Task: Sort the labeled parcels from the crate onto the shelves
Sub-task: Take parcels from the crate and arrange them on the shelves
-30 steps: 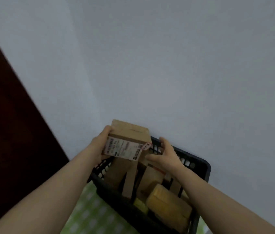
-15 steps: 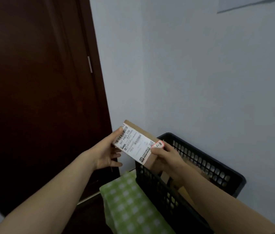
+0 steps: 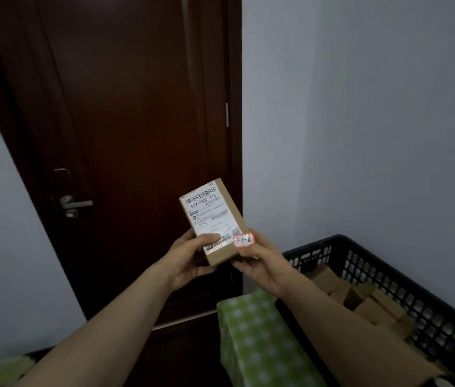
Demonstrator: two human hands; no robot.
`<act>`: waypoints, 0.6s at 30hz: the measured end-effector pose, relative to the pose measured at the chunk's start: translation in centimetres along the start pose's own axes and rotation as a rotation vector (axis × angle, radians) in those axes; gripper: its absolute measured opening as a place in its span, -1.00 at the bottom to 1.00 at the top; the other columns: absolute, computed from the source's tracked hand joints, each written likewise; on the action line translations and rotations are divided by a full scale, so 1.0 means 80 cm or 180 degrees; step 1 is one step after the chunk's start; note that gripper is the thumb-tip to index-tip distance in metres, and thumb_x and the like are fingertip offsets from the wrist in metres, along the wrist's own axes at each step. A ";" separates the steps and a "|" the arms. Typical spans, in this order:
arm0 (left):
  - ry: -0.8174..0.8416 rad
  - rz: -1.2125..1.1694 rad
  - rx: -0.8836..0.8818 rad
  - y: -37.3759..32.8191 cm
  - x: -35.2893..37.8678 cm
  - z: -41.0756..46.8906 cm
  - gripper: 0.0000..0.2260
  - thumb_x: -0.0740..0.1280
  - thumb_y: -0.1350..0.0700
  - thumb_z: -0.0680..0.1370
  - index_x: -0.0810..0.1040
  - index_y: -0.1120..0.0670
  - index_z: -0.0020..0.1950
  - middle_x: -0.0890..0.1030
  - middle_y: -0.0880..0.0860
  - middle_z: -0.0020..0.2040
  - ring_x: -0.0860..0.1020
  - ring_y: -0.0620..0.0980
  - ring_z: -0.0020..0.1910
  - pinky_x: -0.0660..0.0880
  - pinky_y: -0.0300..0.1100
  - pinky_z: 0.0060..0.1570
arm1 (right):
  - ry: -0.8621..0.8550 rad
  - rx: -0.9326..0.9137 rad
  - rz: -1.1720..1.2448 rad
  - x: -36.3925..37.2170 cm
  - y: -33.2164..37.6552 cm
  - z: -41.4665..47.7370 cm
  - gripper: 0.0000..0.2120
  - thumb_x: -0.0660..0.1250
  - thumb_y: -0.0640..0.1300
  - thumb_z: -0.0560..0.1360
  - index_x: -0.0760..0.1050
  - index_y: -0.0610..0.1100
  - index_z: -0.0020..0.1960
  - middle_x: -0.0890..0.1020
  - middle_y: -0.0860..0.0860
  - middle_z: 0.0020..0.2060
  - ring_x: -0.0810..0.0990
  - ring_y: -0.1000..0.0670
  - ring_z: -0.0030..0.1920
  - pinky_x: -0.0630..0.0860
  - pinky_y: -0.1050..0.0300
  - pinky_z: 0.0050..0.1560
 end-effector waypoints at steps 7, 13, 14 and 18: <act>-0.0287 0.0094 0.0034 -0.012 -0.039 -0.021 -0.58 0.44 0.15 0.38 0.51 0.00 0.23 0.64 0.04 0.08 0.56 0.10 0.15 0.49 0.12 0.12 | 0.0108 0.0153 -0.0143 0.034 -0.025 0.016 -0.20 0.37 -0.45 0.23 0.29 -0.17 0.44 0.56 -0.19 0.22 0.54 -0.13 0.22 0.56 -0.08 0.14; -0.0575 0.0279 0.0111 -0.036 -0.076 -0.053 -0.59 0.44 0.13 0.39 0.52 -0.04 0.22 0.63 0.05 0.12 0.54 0.07 0.15 0.52 0.03 0.00 | 0.0295 0.0295 -0.0727 0.079 -0.027 0.018 -0.29 0.49 -0.17 0.14 0.47 -0.06 0.30 0.60 -0.05 0.17 0.48 -0.03 0.25 0.34 -0.07 0.33; -0.0650 0.0314 0.0133 -0.043 -0.086 -0.061 -0.60 0.44 0.12 0.39 0.53 -0.04 0.21 0.64 0.04 0.11 0.54 0.07 0.15 0.51 0.02 0.00 | 0.0304 0.0329 -0.0782 0.091 -0.027 0.021 -0.22 0.51 -0.08 0.10 0.45 -0.05 0.33 0.59 -0.05 0.18 0.46 -0.03 0.27 0.30 -0.07 0.35; -0.1115 0.0445 0.0244 -0.067 -0.130 -0.098 -0.63 0.47 0.08 0.39 0.56 -0.10 0.18 0.68 -0.02 0.04 0.57 0.03 0.12 0.50 -0.01 0.00 | 0.0676 0.0270 -0.1075 0.159 -0.031 0.041 -0.46 0.46 0.04 0.31 0.49 0.04 0.28 0.66 0.00 0.09 0.53 -0.02 0.19 0.41 0.00 0.21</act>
Point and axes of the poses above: each hand's wrist, its own z-axis towards the middle knuckle, its own x-axis out of the palm, y = z × x, the point moved 4 cm from there along z, towards the middle knuckle
